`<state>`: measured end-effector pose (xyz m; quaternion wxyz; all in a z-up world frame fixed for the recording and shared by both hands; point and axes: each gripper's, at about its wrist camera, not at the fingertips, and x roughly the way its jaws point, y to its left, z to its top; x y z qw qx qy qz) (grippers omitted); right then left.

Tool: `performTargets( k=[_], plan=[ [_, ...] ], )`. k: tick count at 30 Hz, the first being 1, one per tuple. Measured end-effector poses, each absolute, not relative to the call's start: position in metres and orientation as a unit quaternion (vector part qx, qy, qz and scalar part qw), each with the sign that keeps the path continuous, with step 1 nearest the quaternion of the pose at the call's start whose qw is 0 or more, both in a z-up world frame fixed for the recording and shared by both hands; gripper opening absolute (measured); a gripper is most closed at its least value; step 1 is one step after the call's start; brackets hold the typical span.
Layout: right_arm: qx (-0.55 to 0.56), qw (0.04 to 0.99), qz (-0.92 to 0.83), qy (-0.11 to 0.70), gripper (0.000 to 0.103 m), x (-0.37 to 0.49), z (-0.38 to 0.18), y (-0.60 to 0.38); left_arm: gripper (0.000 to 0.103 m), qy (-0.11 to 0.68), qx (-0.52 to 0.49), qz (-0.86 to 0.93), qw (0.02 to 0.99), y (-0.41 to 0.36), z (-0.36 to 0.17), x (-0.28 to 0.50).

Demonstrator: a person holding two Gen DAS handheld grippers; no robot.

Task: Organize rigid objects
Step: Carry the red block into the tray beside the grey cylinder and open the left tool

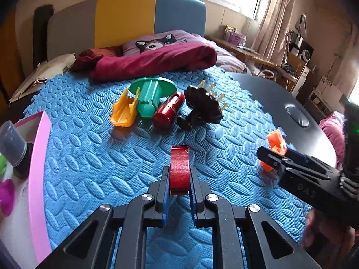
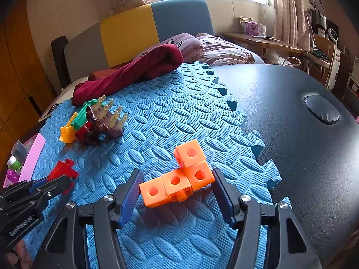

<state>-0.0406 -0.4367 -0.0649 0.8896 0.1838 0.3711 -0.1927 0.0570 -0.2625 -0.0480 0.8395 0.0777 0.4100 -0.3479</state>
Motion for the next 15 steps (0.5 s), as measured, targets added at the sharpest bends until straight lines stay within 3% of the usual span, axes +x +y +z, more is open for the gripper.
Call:
performTargets(
  k=[15],
  plan=[
    [0.161, 0.887, -0.204, 0.382, 0.063, -0.035, -0.065, -0.431, 0.015, 0.406, 0.006, -0.321, 0.856, -0.176, -0.011, 0.050]
  ],
)
